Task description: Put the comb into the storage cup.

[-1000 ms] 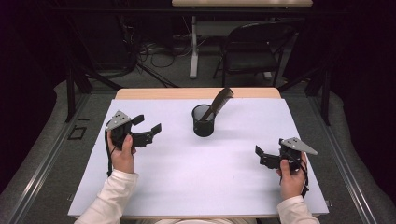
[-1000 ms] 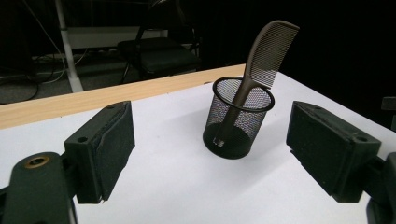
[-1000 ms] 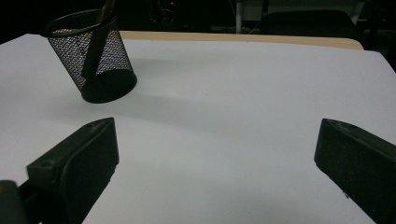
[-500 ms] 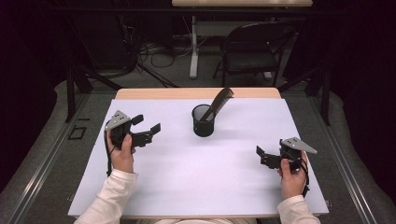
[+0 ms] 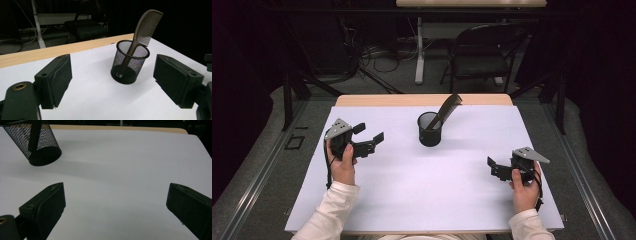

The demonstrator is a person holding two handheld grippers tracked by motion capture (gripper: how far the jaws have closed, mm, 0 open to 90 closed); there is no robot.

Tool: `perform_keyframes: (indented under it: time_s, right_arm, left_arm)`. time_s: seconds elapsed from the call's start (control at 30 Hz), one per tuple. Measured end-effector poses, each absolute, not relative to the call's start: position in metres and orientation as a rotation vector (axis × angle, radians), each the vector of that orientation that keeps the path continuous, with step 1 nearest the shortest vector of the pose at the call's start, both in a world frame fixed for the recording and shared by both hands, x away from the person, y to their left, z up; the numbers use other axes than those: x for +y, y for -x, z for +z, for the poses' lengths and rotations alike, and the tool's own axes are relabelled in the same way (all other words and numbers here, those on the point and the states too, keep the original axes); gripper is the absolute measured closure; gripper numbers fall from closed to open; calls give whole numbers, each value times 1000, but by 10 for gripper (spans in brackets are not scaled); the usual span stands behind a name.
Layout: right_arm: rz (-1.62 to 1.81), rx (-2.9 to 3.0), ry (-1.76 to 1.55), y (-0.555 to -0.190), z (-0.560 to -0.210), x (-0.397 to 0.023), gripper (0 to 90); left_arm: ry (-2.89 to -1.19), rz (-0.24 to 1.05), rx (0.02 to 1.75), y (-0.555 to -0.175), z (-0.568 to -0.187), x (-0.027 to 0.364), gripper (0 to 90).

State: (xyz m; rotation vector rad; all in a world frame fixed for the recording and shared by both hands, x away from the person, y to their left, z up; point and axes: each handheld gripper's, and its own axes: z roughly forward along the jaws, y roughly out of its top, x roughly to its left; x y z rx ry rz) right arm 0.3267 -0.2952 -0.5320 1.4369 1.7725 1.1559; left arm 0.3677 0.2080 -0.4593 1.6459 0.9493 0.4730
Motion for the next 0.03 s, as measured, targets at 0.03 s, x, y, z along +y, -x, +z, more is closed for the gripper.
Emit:
perform_keyframes:
  time_s: [0.03]
  right_arm:
    - [1157, 1765, -1446, -327, -532, -296, 25]
  left_arm:
    - [-1644, 474, 949, -368, -459, 208, 159]
